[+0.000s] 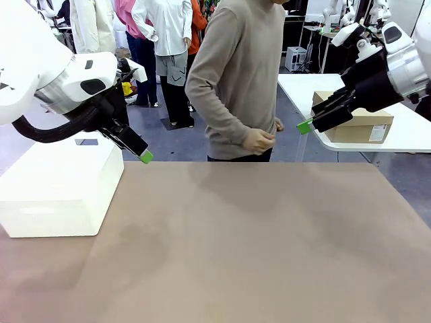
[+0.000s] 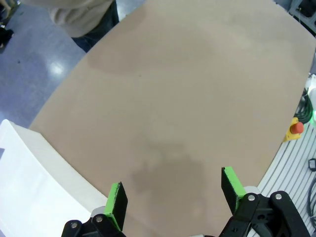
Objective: Pack the shoes into the box.
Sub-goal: Press down on the lid of the Shoes Box.
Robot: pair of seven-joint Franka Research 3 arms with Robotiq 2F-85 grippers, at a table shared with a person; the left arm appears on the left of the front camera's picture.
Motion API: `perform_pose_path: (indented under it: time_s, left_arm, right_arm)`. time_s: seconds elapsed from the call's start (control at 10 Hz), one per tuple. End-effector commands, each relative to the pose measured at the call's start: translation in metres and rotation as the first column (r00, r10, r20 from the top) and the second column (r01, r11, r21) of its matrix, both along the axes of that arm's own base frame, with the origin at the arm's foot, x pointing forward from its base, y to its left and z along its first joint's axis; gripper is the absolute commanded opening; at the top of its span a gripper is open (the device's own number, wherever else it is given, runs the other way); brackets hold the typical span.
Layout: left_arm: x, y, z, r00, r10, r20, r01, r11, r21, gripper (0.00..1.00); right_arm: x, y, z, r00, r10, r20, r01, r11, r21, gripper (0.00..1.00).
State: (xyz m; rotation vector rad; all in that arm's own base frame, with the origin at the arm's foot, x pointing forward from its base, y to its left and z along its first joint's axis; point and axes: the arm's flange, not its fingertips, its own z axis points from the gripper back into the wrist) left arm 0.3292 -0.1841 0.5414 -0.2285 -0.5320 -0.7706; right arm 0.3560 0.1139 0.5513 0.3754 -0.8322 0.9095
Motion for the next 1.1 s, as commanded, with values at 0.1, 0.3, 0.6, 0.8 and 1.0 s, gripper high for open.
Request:
perform_pose_path:
  time_s: [0.1, 0.3, 0.6, 0.8, 1.0]
  left_arm:
    - [-0.0011, 0.0016, 0.0002, 1.0, 0.007, -0.004, -0.007, 1.0, 0.011, 1.0]
    - [-0.0011, 0.0016, 0.0002, 1.0, 0.007, -0.004, -0.007, 1.0, 0.011, 1.0]
    - [-0.0011, 0.0016, 0.0002, 1.0, 0.007, -0.004, -0.007, 1.0, 0.011, 1.0]
    - [-0.0011, 0.0016, 0.0002, 1.0, 0.007, -0.004, -0.007, 1.0, 0.011, 1.0]
    - [-0.0011, 0.0016, 0.0002, 1.0, 0.007, -0.004, -0.007, 1.0, 0.011, 1.0]
  right_arm:
    - [-0.0012, 0.0006, -0.0014, 1.0, -0.021, -0.005, 0.021, 1.0, -0.004, 1.0]
    - [-0.0012, 0.0006, -0.0014, 1.0, -0.021, -0.005, 0.021, 1.0, -0.004, 1.0]
    - [-0.0012, 0.0006, -0.0014, 1.0, -0.021, -0.005, 0.021, 1.0, -0.004, 1.0]
    - [-0.0012, 0.0006, -0.0014, 1.0, -0.021, -0.005, 0.021, 1.0, -0.004, 1.0]
    - [-0.0012, 0.0006, -0.0014, 1.0, -0.021, -0.005, 0.021, 1.0, -0.004, 1.0]
